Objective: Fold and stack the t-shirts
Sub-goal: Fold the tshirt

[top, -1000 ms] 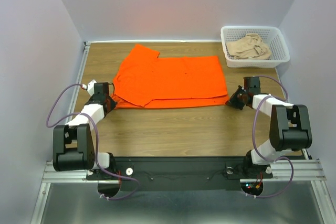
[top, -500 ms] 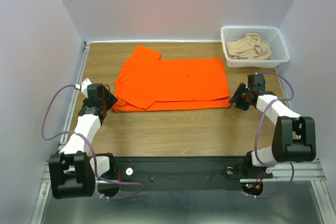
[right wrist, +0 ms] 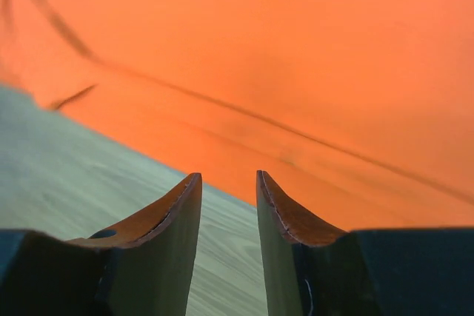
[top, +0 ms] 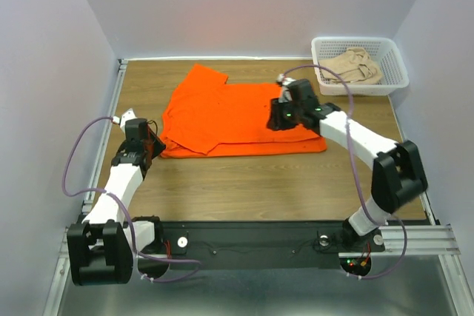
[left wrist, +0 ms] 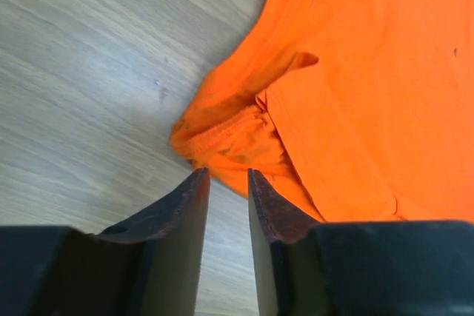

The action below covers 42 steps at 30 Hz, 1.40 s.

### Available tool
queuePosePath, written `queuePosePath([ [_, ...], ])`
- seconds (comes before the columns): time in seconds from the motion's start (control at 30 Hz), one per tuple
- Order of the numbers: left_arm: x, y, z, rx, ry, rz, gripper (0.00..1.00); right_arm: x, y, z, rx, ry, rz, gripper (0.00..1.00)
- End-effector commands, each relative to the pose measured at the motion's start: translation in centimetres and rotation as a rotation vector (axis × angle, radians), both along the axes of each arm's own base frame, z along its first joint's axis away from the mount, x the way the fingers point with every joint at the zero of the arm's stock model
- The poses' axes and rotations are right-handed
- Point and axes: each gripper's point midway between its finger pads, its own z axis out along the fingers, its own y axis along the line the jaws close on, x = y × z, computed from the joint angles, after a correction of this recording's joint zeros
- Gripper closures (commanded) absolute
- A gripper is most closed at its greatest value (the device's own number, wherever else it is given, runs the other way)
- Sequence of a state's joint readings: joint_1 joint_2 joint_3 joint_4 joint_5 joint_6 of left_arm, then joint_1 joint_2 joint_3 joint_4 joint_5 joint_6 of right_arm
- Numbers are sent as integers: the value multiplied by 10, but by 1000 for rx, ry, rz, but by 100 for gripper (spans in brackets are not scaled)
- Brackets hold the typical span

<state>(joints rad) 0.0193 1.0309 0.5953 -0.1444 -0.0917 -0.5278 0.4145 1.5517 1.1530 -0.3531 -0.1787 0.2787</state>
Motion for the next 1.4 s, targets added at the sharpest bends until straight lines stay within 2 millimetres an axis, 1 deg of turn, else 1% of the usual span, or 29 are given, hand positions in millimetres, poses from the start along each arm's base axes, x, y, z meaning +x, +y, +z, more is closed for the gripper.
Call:
queuePosePath([
  [0.0,10,-11,3,-9,-26,-56,66,0,81,5,-18,-103,272,59],
  [0.03,11,-23,4,-12,-29,-92,68,-10,107,1,-21,-110,339,59],
  [0.07,13,-25,5,-13,-35,-98,71,-14,122,-1,-17,-115,384,59],
  [0.1,15,-27,3,-12,-35,-104,73,-7,143,-6,-23,-137,426,58],
  [0.13,17,-29,2,-13,-34,-105,73,-19,165,-9,-25,-143,483,57],
  [0.17,17,-29,-5,-16,-18,-102,74,-15,184,-13,-28,-158,522,57],
  [0.2,18,-29,-8,-20,-13,-94,74,-23,191,-13,-33,-166,548,57],
  [0.23,17,-26,-15,-12,-5,-73,77,-27,214,-14,-28,-180,589,57],
  [0.27,17,-24,-20,-11,5,-60,78,-30,223,-17,-31,-185,608,57],
  [0.3,14,-22,-30,-20,25,-34,80,-32,240,-20,-34,-202,637,57],
  [0.37,17,-20,-34,-37,23,-9,82,-35,253,-25,-43,-215,662,57],
  [0.4,18,-17,-35,-42,20,6,82,-34,258,-27,-54,-228,670,57],
  [0.43,21,-12,-35,-39,13,32,83,-37,268,-33,-54,-226,686,57],
  [0.5,23,-6,-40,-42,29,54,83,-36,275,-37,-73,-248,708,57],
  [0.57,24,-7,-45,-46,47,42,83,-36,285,-43,-81,-258,725,57],
  [0.6,24,-8,-53,-48,74,40,83,-36,288,-45,-90,-266,729,57],
  [0.63,23,1,-57,-68,88,69,83,-37,292,-46,-93,-271,732,57],
  [0.7,20,4,-69,-85,130,80,84,-33,298,-52,-106,-279,734,57],
  [0.77,18,8,-76,-101,153,92,85,-30,302,-60,-118,-280,732,57],
  [0.93,14,8,-80,-109,169,98,85,-29,307,-69,-131,-279,734,57],
  [1.03,13,7,-81,-112,172,94,85,-27,304,-77,-155,-270,718,57],
  [1.13,13,7,-81,-112,173,92,85,-28,301,-78,-160,-264,719,58],
  [1.23,13,7,-82,-111,176,89,85,-26,299,-79,-175,-267,709,65],
  [1.27,13,7,-82,-111,176,87,85,-25,297,-80,-183,-268,704,73],
  [1.3,13,6,-82,-113,176,87,85,-24,297,-79,-188,-273,701,77],
  [1.33,13,6,-81,-113,175,85,85,-23,297,-77,-189,-280,700,84],
  [1.37,13,6,-82,-113,176,85,85,-22,296,-78,-193,-281,697,88],
])
